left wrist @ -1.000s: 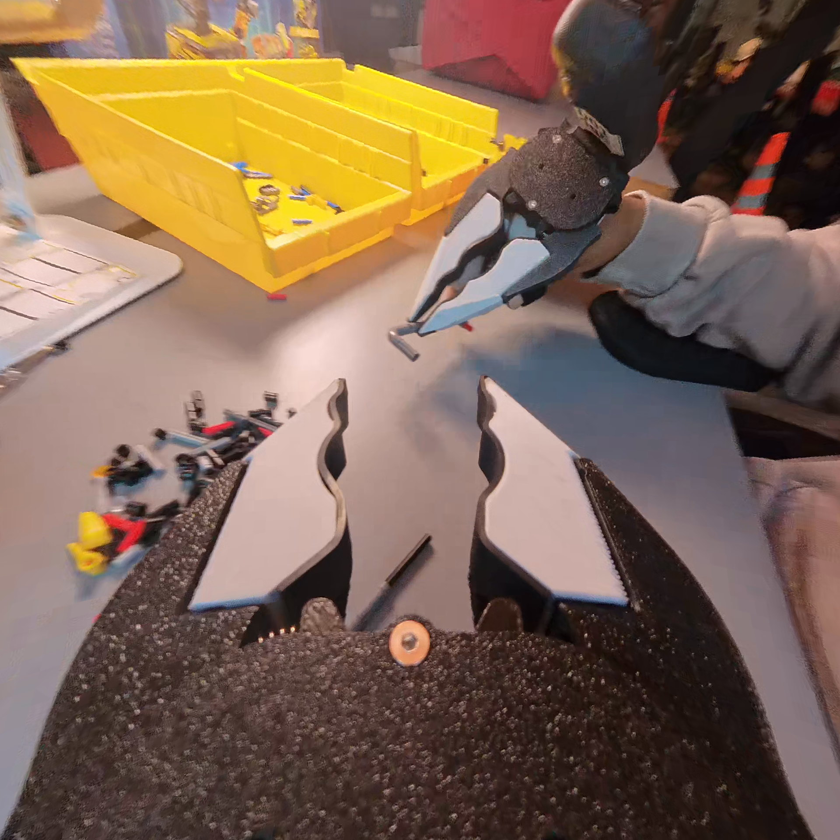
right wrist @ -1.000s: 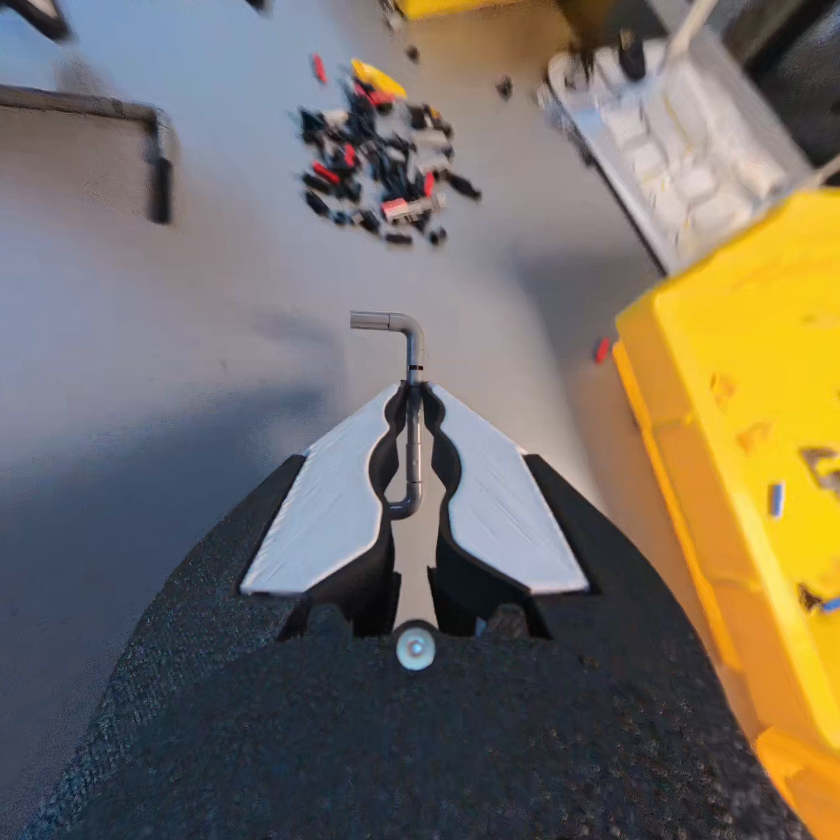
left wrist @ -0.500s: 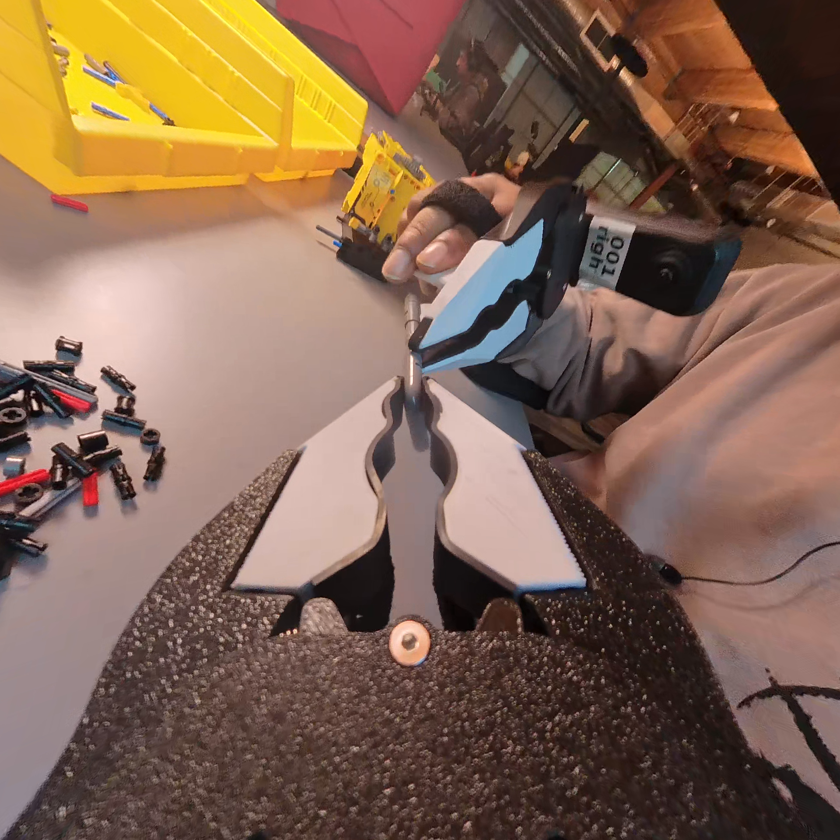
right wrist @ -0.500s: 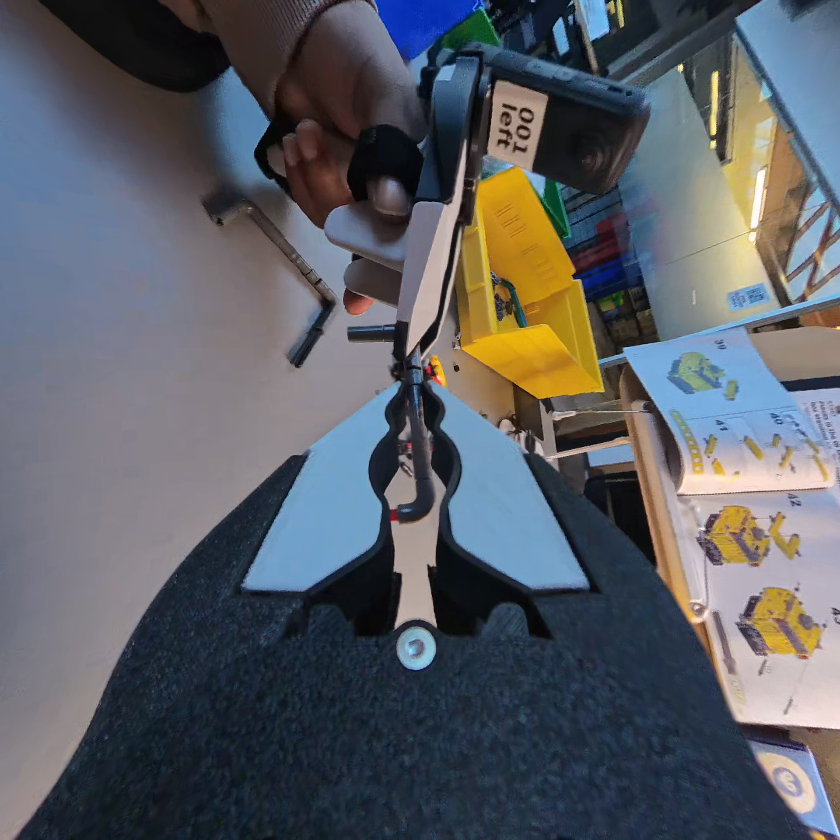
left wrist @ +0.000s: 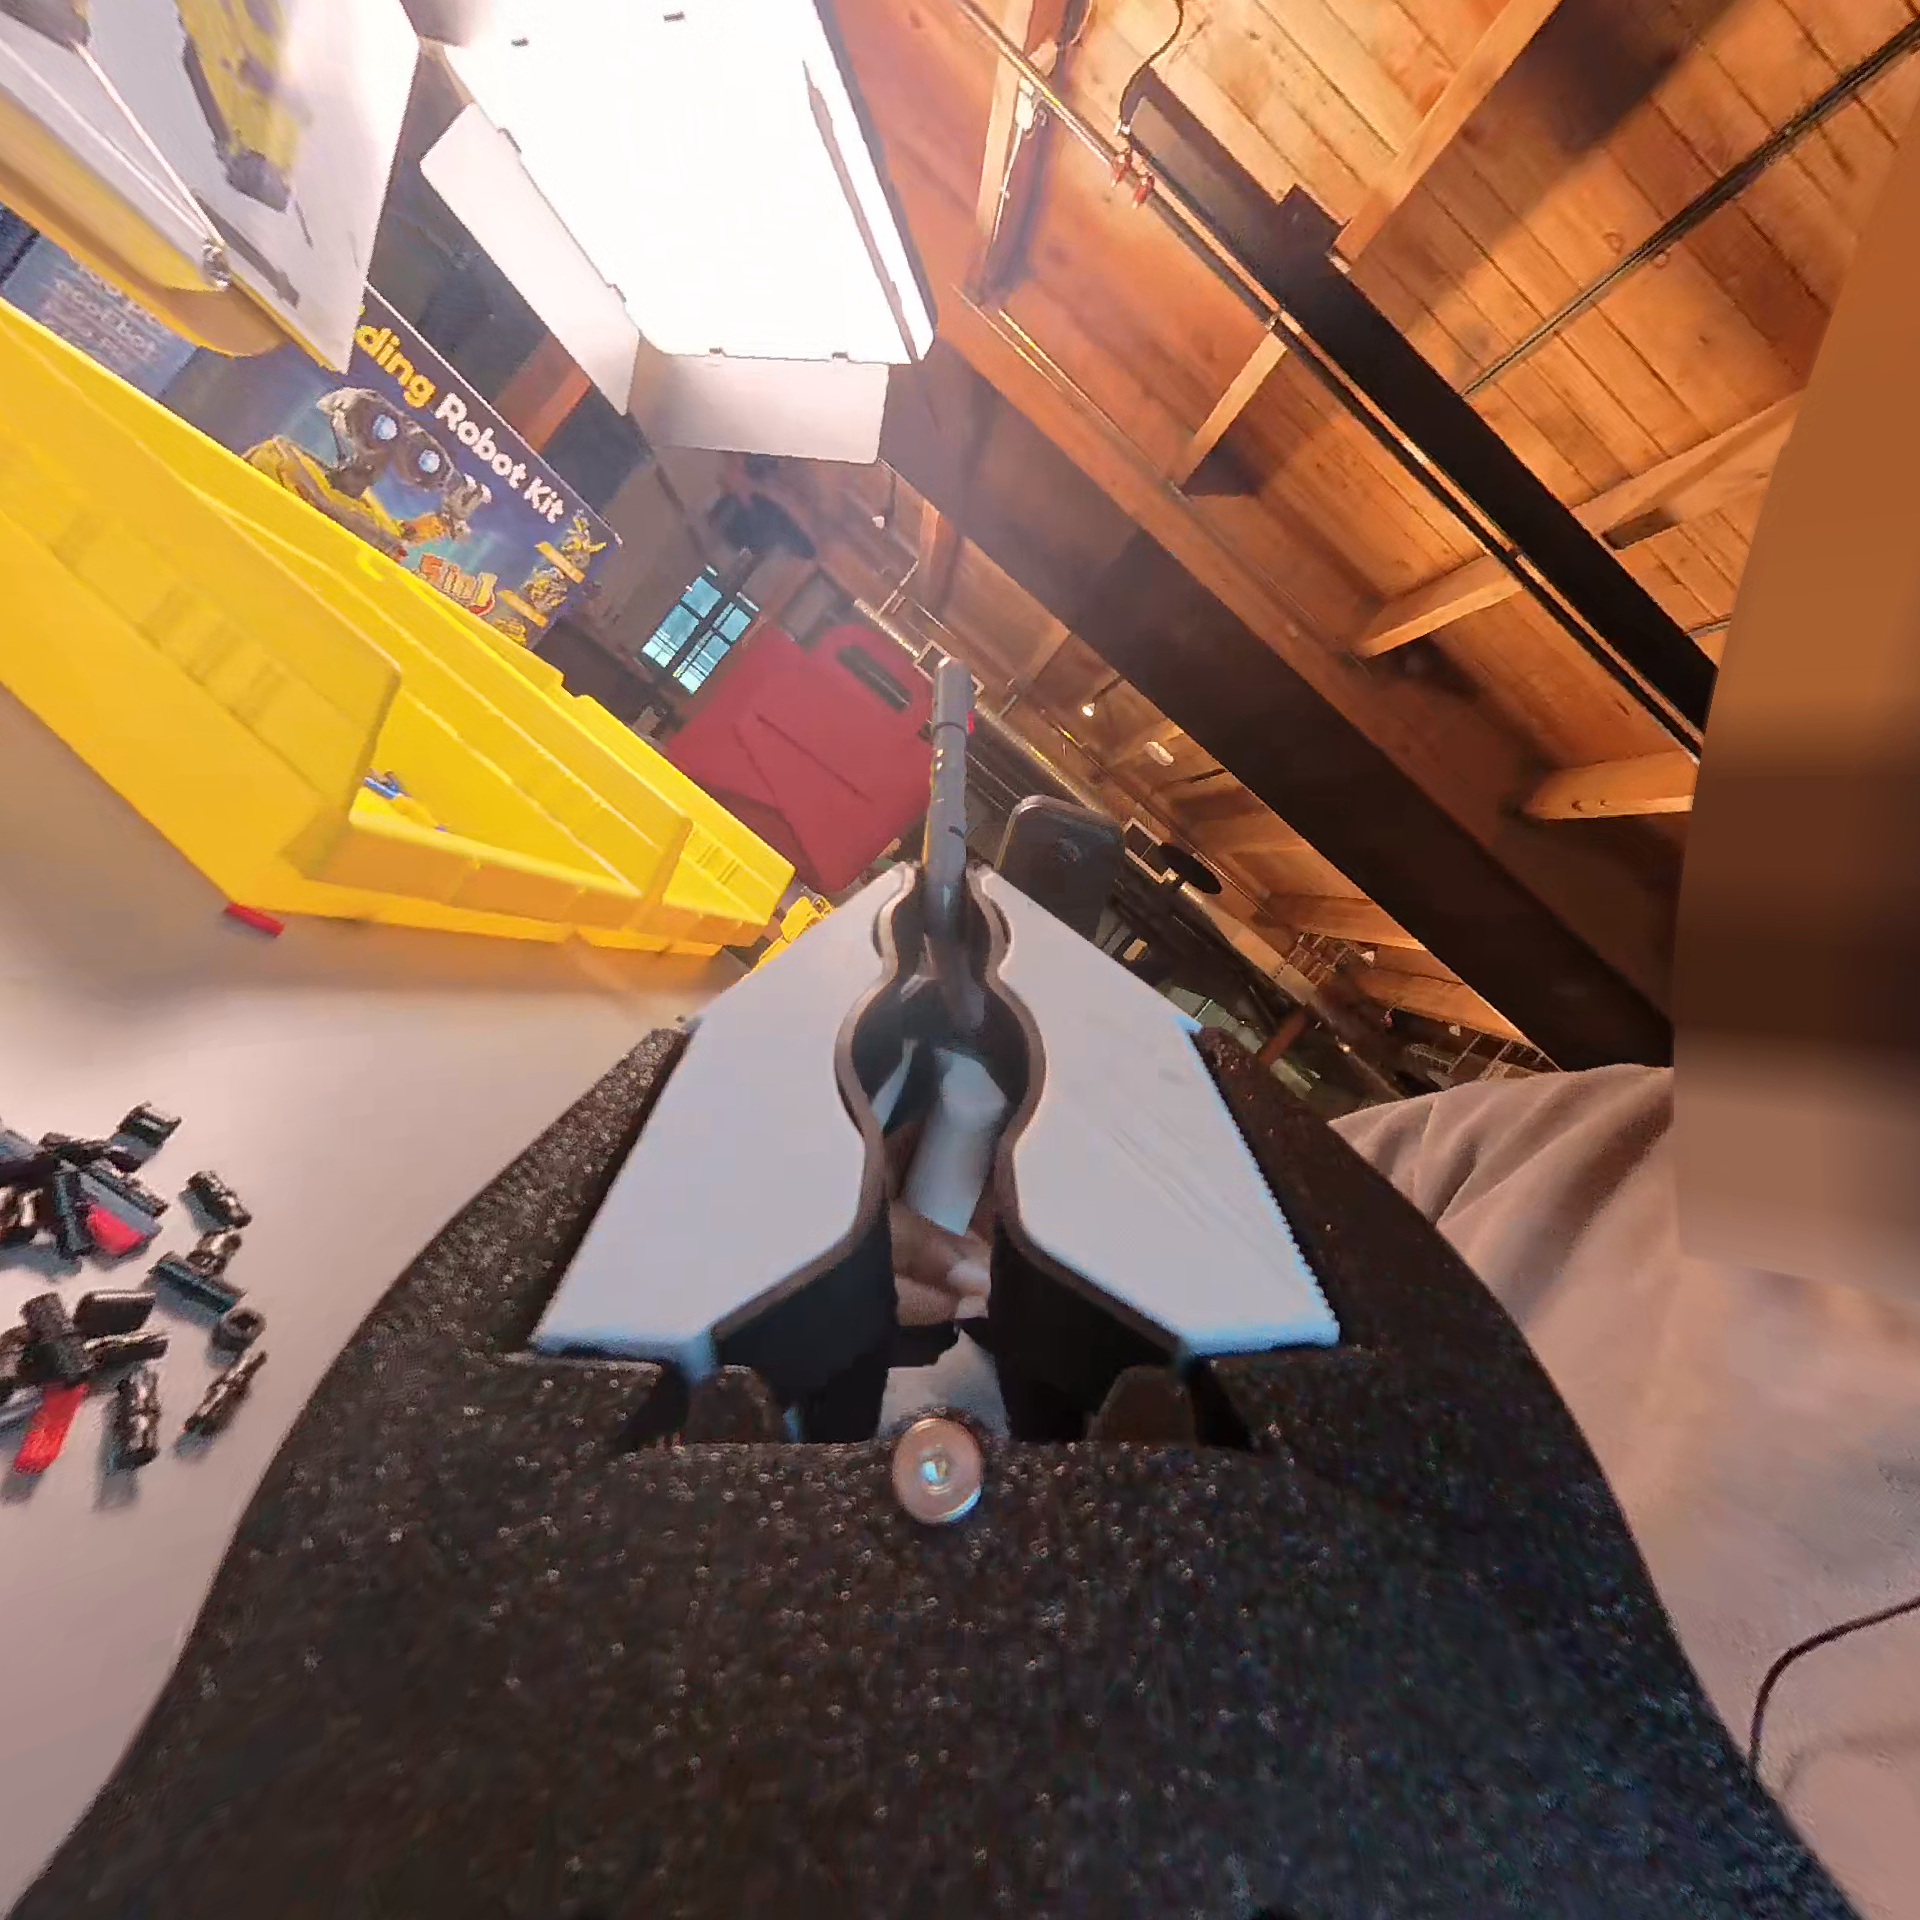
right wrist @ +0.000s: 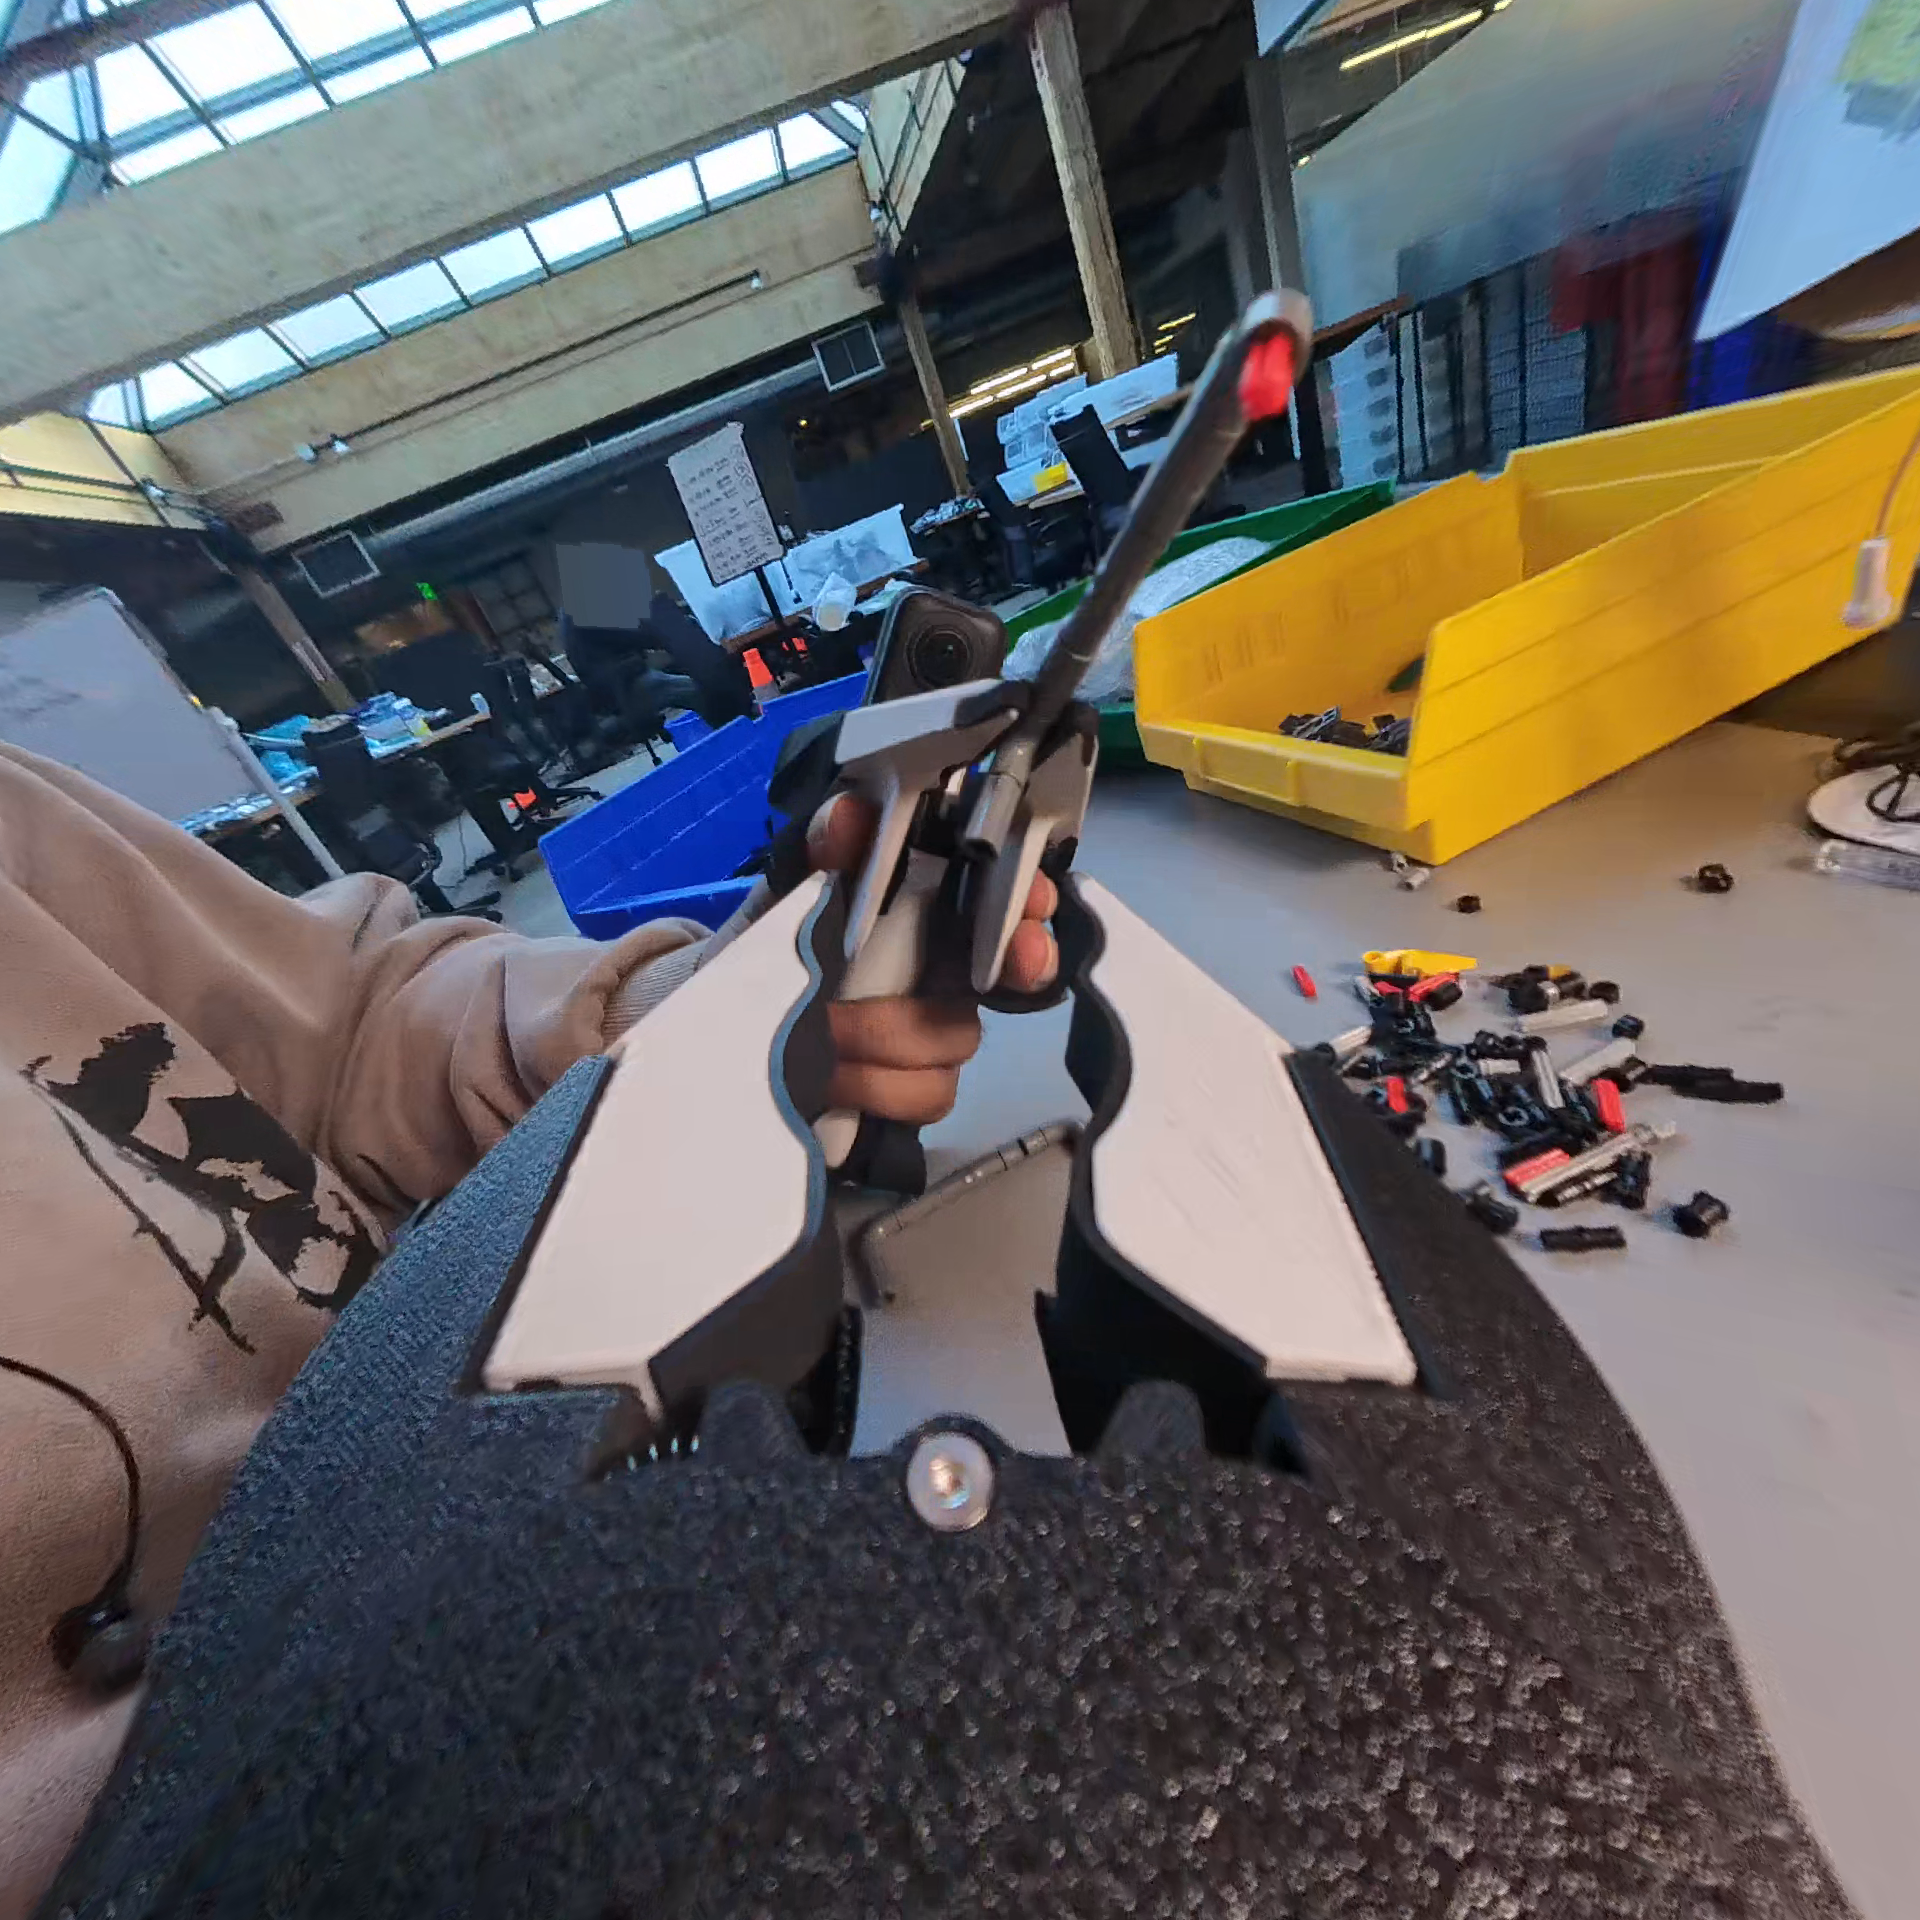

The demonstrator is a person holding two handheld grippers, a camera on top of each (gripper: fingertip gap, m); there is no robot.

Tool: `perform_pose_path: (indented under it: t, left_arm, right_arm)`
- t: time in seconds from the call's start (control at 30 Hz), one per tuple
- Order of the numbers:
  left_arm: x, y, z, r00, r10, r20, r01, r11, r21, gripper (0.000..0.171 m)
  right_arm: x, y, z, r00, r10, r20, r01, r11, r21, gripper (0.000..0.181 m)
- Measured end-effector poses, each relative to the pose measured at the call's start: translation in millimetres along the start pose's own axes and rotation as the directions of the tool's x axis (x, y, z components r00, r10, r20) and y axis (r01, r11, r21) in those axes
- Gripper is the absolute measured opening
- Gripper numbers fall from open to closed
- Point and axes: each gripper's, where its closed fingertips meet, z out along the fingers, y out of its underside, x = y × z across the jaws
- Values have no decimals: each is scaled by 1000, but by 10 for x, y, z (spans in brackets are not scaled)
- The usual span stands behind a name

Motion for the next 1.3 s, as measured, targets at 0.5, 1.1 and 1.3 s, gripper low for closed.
perform_pose_path:
  t: [0.5,1.1,1.3]
  left_arm:
    - [273,396,6,949,280,-147,-313,896,-316,8]
    - [325,622,-92,922,325,-209,-386,791,-475,7]
    - [284,693,-118,924,333,-188,-380,753,-537,7]
  right_arm:
    - [-174,-141,-298,923,-380,61,383,923,-47,5]
    - [-305,46,-285,889,-430,157,447,889,-99,6]
    - [-308,129,-285,876,-444,187,471,872,-133,5]
